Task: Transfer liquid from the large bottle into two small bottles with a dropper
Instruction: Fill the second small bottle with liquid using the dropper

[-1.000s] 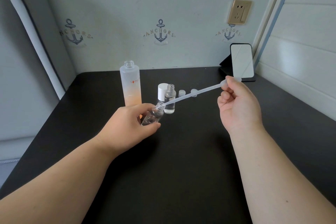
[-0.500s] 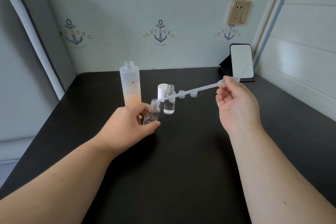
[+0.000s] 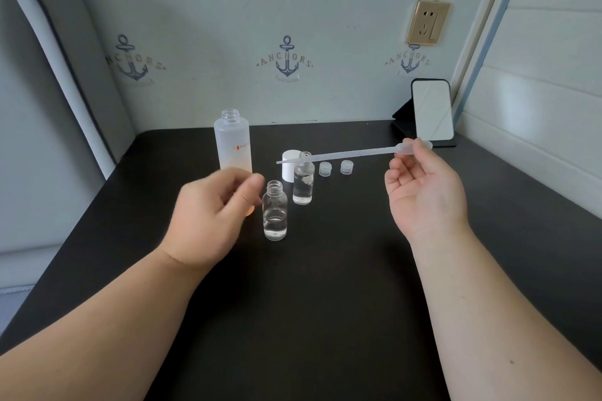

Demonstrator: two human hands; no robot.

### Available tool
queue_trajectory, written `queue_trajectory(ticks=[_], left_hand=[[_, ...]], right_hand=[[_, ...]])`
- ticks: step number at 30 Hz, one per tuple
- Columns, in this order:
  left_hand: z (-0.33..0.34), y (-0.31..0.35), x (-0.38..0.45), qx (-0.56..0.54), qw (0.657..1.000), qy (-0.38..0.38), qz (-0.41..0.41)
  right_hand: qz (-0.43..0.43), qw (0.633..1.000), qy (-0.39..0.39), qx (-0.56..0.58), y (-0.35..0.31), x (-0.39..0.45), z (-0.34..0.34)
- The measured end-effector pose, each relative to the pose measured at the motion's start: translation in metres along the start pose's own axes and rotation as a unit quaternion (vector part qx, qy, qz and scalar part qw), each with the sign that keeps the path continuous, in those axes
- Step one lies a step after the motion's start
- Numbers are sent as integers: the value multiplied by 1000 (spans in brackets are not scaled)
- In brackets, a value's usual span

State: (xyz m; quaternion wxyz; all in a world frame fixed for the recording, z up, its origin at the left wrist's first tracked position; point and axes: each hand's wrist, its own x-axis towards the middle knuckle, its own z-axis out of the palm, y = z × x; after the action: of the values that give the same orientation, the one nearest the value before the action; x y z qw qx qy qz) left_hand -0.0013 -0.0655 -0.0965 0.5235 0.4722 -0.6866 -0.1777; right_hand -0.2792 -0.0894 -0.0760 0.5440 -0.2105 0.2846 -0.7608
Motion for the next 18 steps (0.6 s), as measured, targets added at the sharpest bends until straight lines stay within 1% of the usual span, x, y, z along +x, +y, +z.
queue_trajectory(ticks=[1,3,5,7,10,12,15,18], left_hand=[[-1,1,0,-6,999,49,5],[-3,0,3,-4,992,127,-11],[-4,-4,6,-18,987,157,-43],[-4,-10,10,-26,988,132,-72],[0,-18,16,-22,992,56,-115],[3,-22,17,7,990,20,-137],[6,-27,19,55,988,4,-146],[4,-27,19,45,988,8,-145]], right_hand=[[0,1000,-4,-2,1,1,-1],[0,1000,-10,-7,2,1,-1],[2,1000,-14,-10,3,2,-1],[5,1000,-18,-8,4,2,-1],[8,1000,-19,-6,4,1,0],[9,1000,-20,-6,4,1,0],[12,1000,-23,-6,3,0,1],[8,999,-31,-5,4,-1,2]])
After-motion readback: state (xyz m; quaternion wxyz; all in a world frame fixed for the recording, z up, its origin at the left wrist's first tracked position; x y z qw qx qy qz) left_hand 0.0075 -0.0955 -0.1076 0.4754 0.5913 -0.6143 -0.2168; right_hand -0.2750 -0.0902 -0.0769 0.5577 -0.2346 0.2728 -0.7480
